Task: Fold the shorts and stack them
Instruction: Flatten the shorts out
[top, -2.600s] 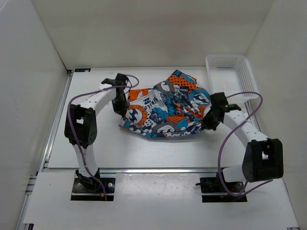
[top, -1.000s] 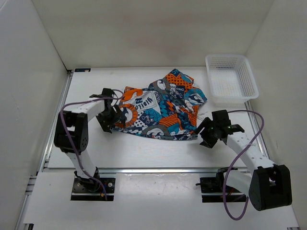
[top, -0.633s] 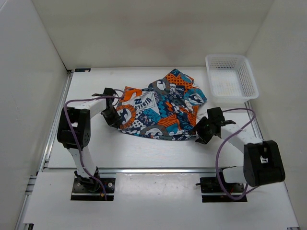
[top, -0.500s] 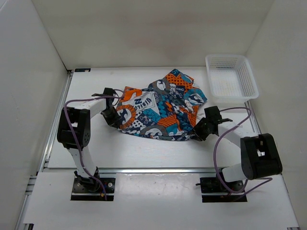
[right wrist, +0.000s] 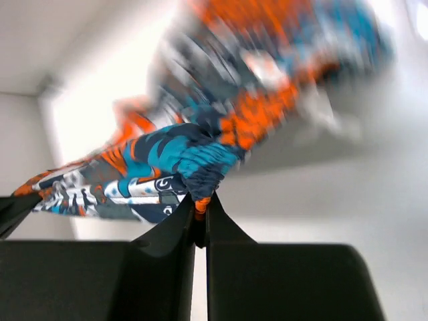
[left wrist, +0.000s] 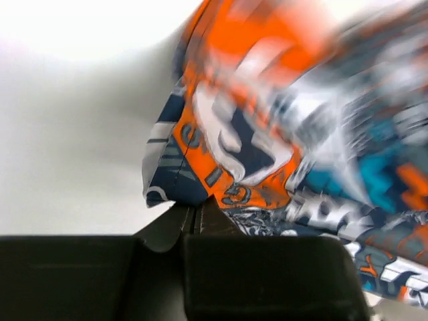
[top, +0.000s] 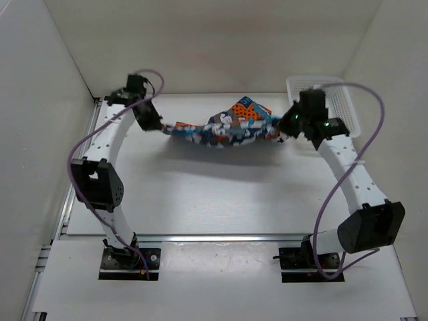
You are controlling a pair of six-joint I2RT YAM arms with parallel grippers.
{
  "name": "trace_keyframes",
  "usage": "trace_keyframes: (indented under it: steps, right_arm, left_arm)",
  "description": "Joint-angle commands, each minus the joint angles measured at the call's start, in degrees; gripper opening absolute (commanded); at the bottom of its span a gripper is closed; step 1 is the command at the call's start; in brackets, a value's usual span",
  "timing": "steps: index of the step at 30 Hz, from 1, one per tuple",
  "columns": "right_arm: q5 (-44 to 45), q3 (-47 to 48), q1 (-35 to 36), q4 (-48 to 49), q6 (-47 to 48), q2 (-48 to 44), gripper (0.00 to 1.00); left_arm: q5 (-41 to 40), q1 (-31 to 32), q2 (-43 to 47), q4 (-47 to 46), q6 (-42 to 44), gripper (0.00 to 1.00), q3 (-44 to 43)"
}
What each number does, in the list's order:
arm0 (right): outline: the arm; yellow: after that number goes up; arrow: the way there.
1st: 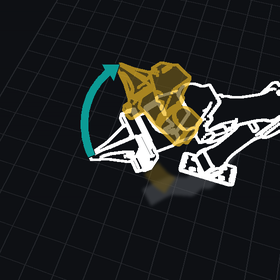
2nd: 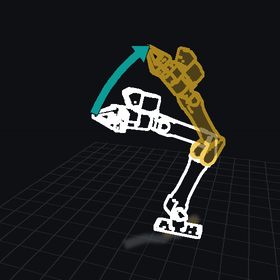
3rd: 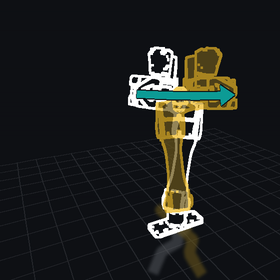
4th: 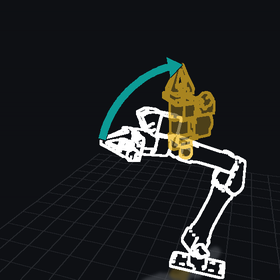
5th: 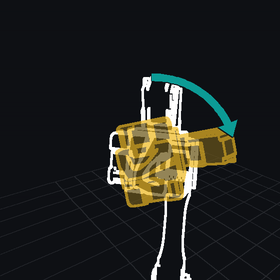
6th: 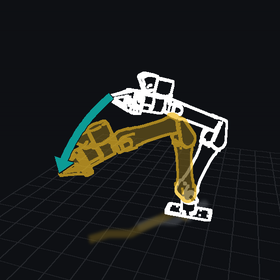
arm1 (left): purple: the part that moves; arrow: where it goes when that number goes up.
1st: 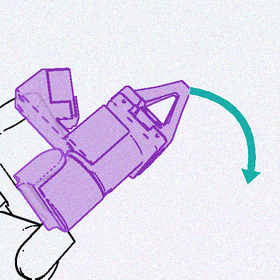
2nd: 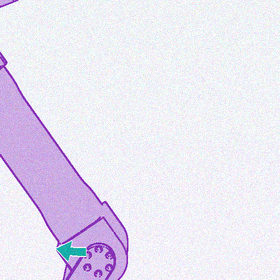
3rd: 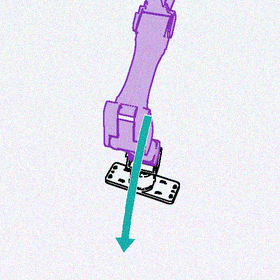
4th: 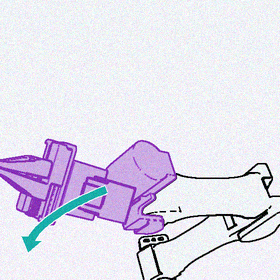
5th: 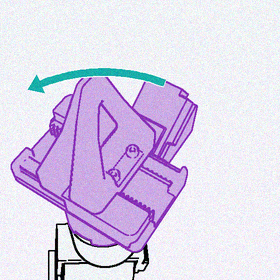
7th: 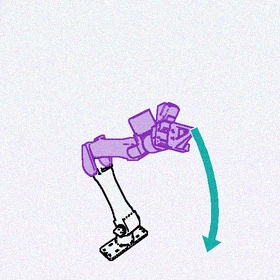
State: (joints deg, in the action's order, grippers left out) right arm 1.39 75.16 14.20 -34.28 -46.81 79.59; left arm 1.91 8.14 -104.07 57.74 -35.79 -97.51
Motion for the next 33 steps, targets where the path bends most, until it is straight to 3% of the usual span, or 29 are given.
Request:
trace_keyframes:
  steps: [1, 3, 8, 13, 18, 23, 29, 33]
  right_arm:
    - [4.7, 16.7, -0.8, -9.0, 13.6, -4.1, 0.00]
    - [2.3, 23.4, -0.8, -10.7, 18.8, -6.7, 0.00]
    - [-5.3, 30.5, -0.8, -11.3, 23.5, -15.6, 0.00]
    - [-7.1, 41.7, -0.8, -22.7, 27.1, -20.2, 0.00]
    - [-8.4, 46.1, -0.8, -27.5, 27.1, -24.7, 0.00]
    - [-8.4, 51.3, -0.8, -30.6, 25.1, -25.5, 0.00]
    - [-3.2, 48.6, -0.8, -31.8, 25.1, -23.9, 0.00]
    - [1.4, 38.3, -0.8, -28.9, 25.6, -21.4, 0.00]
  left_arm:
    - [-3.1, -2.5, 12.0, 7.3, 4.3, 0.10, -16.6]
    - [-2.4, -3.1, 17.5, 7.3, 4.3, 0.10, -22.9]
    - [1.8, -4.4, 28.6, 6.2, 2.2, 0.10, -28.1]
    - [1.8, -4.4, 39.9, 5.6, 1.2, 0.10, -31.9]
    - [-0.2, -4.4, 42.9, 10.1, 1.2, 0.10, -41.2]
    - [1.3, -4.4, 43.5, 10.6, -0.2, 0.10, -43.7]
    - [1.3, -4.4, 41.2, 10.1, -0.2, 0.10, -42.4]
    - [1.2, -4.4, 37.9, 7.5, 1.7, 0.10, -31.5]
